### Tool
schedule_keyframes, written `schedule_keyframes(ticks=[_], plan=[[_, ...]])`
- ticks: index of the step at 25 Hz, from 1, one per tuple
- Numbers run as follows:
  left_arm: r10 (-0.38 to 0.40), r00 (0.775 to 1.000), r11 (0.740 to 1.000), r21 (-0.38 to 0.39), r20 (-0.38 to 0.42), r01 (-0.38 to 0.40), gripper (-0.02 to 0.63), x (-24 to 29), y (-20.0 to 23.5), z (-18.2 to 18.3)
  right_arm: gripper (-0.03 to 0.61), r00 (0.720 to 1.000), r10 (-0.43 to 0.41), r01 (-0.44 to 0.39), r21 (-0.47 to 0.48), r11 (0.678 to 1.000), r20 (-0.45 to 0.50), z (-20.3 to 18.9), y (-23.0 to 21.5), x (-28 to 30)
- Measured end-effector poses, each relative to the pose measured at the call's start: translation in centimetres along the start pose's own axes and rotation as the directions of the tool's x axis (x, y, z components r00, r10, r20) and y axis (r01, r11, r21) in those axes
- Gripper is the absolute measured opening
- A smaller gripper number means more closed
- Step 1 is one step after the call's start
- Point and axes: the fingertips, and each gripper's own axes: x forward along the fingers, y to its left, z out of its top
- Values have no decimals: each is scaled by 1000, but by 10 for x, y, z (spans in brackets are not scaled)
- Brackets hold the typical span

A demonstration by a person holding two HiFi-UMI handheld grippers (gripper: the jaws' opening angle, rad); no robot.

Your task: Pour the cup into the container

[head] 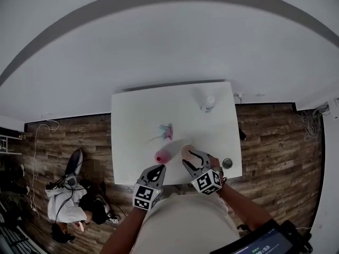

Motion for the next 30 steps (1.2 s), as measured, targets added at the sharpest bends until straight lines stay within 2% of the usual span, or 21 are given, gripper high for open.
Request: schedule_keyframes(ticks=[5, 12, 16, 20, 26, 30], plan=[[-12, 995, 1000, 14, 95, 11, 11, -17, 4, 31, 153, 995, -43, 39, 40, 998, 89, 54, 8, -16], [-30, 982, 999, 26, 189, 25, 11, -49, 14, 62, 149, 983, -83, 74, 58, 996, 161, 108, 22, -27], [-14, 975, 1000, 9, 220, 12, 11, -65, 23, 67, 149, 974, -155, 148, 54, 988, 167, 122, 13, -30], [-13, 977, 1000, -24, 213, 19, 11, -71, 26, 54, 149, 952, -242, 236, 52, 970, 186, 129, 10, -35], [-56, 977, 998, -13, 206, 60, 11, -77, 31, 51, 149, 946, -285, 277, 70, 958, 157, 127, 17, -33], [-72, 974, 996, -26, 216, 80, 11, -84, 36, 50, 149, 934, -315, 307, 72, 949, 166, 138, 26, -37]])
